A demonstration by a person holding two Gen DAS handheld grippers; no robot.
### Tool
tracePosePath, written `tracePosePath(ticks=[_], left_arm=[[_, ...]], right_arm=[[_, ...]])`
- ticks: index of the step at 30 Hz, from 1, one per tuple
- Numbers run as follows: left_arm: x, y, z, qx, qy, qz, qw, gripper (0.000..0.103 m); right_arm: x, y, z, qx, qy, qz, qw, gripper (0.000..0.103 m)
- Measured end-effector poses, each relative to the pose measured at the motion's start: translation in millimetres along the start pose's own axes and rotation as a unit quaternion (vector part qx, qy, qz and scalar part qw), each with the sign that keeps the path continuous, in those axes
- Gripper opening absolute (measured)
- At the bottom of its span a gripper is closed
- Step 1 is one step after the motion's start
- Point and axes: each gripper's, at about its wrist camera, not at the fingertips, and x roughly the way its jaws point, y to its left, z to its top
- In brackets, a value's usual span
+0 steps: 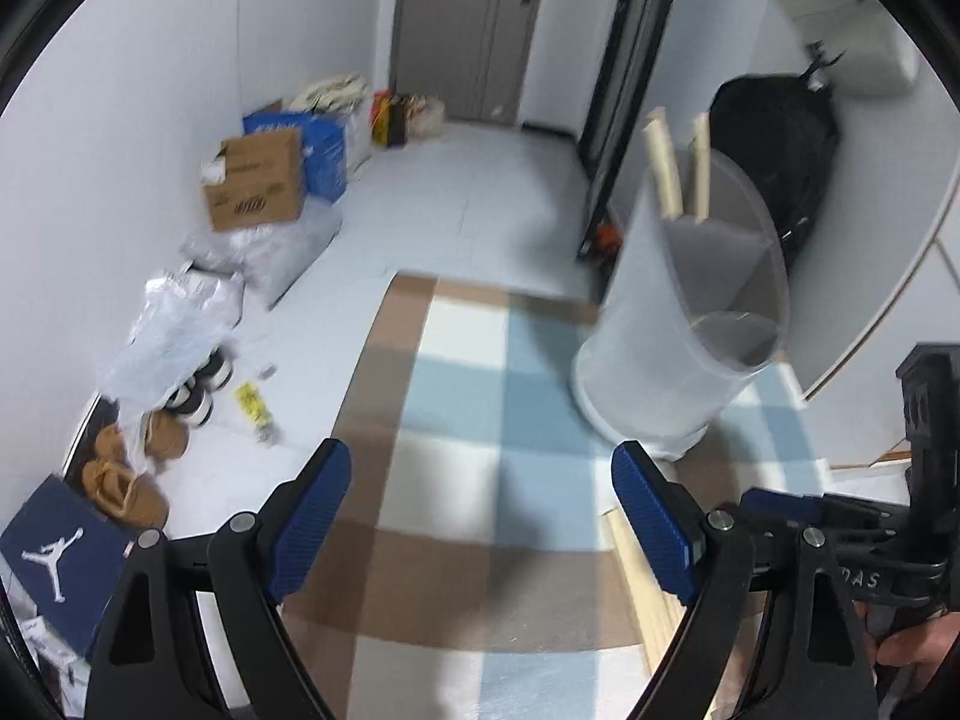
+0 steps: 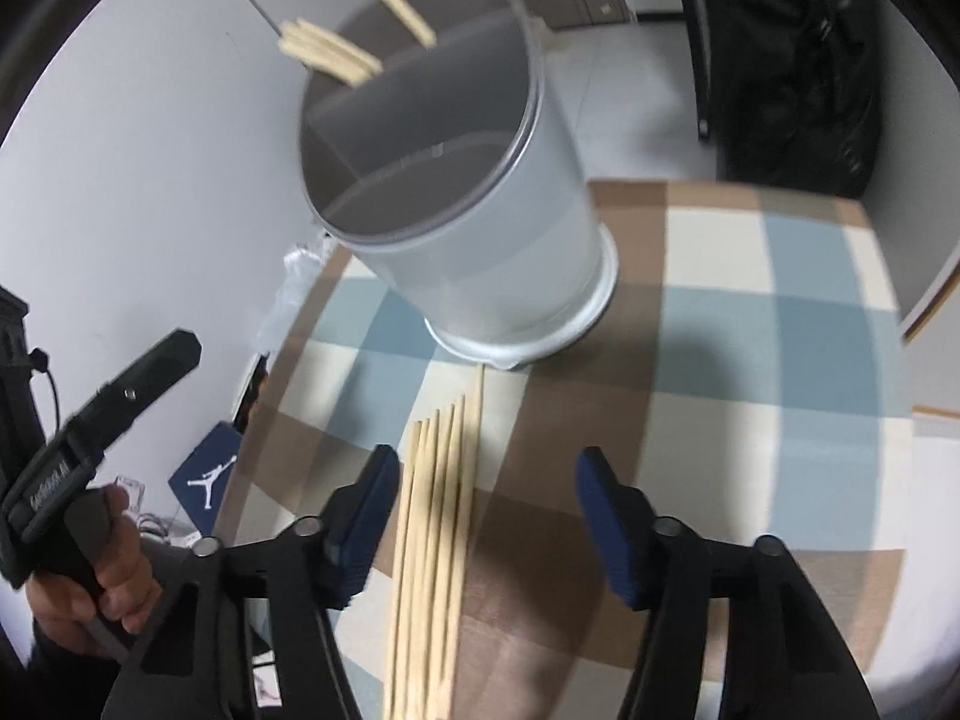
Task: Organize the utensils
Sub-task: 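Lower the right tool onto the stick pile and grasp one stick while the left tool descends, then lift the stick with the right tool while the left tool grasps another stick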
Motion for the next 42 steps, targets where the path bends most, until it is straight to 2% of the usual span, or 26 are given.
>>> tracePosePath(ticks=[2,7,12,18,22,23,26,34,39,42], left_arm=[[4,4,-3,-0.003,0.014,0.002,0.9999,0.085],[1,9,-8,0.007,0.017,0.015,0.9997,0.085],[3,23,-7,-0.015,0.028,0.005,0.9995,0.085],[3,32,-6,-0.025,0.024,0.004,0.9994,0.085],[4,35,-5,-0.035,0.024,0.004,0.9991,0.085],[4,35,-4,-0.036,0.024,0.004,0.9991,0.085],[4,34,-5,-0.032,0.022,0.004,0.9992,0.085],[7,33,-8,-0.026,0.03,0.005,0.9992,0.085],[11,25,-9,-0.02,0.043,-0.007,0.9988,0.085],[14,15,-13,-0.003,0.054,-0.012,0.9985,0.085]], right_arm=[[11,5,4,0.004,0.009,-0.007,1.0,0.047],[39,9,16,0.014,0.028,-0.034,0.999,0.03],[47,15,22,-0.001,0.01,-0.073,0.997,0.022],[52,39,13,-0.095,-0.003,-0.147,0.985,0.016],[56,50,5,-0.134,0.005,-0.173,0.976,0.004],[56,52,2,-0.147,0.0,-0.178,0.973,0.004],[54,53,-3,-0.163,-0.004,-0.178,0.97,0.004],[32,36,-16,-0.132,0.007,-0.154,0.979,0.003],[17,18,-23,-0.088,0.037,-0.124,0.988,0.003],[15,17,-24,-0.085,0.05,-0.115,0.988,0.005]])
